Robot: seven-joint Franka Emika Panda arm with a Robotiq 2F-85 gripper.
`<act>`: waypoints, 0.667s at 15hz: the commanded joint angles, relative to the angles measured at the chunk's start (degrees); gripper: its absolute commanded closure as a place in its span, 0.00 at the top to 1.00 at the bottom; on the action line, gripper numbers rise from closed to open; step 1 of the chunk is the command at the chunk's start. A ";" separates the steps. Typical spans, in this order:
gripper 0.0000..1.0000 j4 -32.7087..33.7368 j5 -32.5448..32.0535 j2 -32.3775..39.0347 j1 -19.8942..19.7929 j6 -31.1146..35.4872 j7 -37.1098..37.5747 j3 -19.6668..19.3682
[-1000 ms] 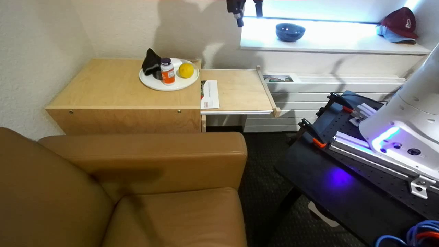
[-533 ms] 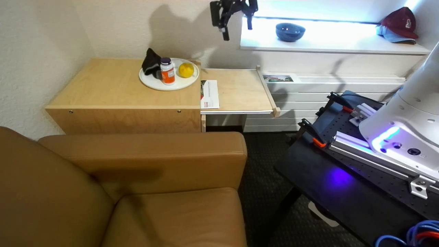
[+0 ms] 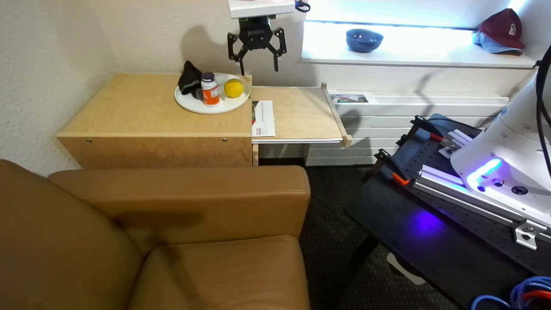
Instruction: Pick the bottle and put it on the windowsill
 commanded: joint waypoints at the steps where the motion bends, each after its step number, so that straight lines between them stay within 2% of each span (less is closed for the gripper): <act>1: 1.00 0.18 0.43 0.00 0.70 -0.22 -0.28 -0.80; 3: 1.00 0.96 0.75 0.87 1.46 1.12 2.22 -1.03; 6: 1.00 3.84 8.34 1.72 0.11 4.92 4.60 0.63; 8: 1.00 4.91 11.61 1.67 0.30 8.76 6.67 0.42; 10: 1.00 5.31 11.60 2.50 1.60 13.48 10.90 -0.88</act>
